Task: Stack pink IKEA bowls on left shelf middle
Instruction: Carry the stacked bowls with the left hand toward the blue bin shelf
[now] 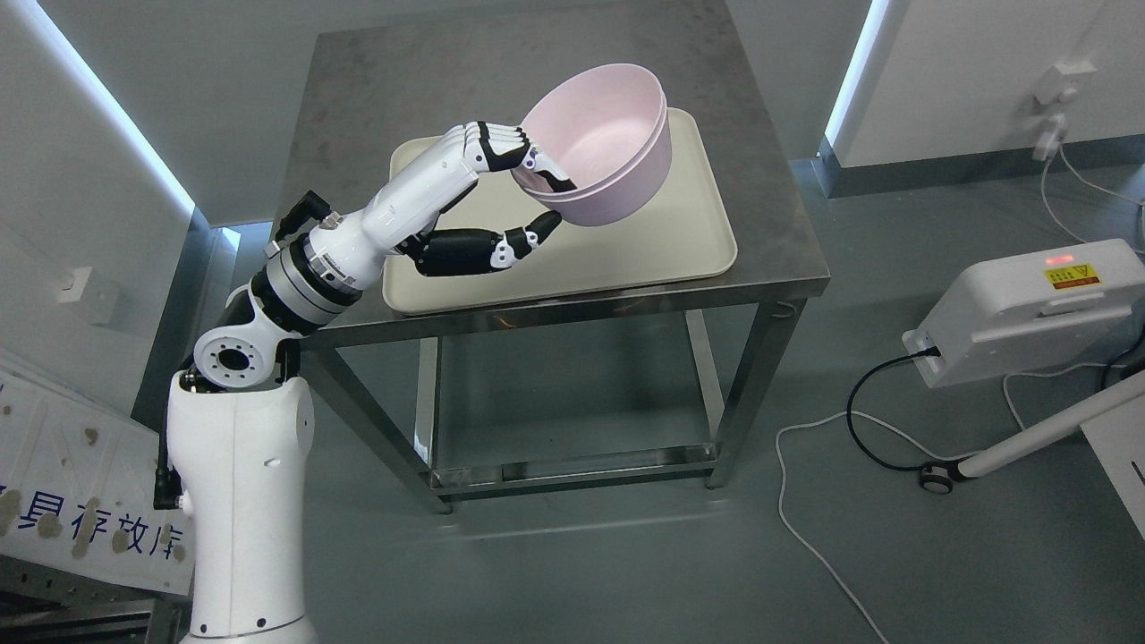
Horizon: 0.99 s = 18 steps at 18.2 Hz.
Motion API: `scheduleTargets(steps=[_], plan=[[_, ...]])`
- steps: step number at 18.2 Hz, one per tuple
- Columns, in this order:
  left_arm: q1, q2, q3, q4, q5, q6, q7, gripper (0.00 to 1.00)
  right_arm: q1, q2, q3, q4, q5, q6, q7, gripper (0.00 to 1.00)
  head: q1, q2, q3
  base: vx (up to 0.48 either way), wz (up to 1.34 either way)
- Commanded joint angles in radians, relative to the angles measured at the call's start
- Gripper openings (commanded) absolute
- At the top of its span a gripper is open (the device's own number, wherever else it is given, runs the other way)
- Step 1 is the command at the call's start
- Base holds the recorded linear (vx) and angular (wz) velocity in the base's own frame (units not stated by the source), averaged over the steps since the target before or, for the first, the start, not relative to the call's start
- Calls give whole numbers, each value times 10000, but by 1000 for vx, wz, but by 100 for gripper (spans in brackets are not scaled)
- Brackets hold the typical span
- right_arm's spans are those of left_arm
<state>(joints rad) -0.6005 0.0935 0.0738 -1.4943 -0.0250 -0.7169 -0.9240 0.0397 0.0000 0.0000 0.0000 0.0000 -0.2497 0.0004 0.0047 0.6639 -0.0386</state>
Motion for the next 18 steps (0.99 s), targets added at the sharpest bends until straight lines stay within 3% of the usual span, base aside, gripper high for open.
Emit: scheduleTargets(steps=[1, 8, 18], plan=[[665, 431, 167, -44, 204, -163, -10, 4, 2, -174, -46, -175, -15, 27, -4, 100, 0, 0, 0, -205, -119], [1616, 737, -523, -75, 128, -670, -133, 3, 2, -174, -46, -175, -15, 27, -4, 100, 0, 0, 0, -245, -127], [2078, 783, -432, -60, 128, -670, -163, 4, 2, -174, -46, -175, -15, 27, -4, 100, 0, 0, 0, -272, 195]])
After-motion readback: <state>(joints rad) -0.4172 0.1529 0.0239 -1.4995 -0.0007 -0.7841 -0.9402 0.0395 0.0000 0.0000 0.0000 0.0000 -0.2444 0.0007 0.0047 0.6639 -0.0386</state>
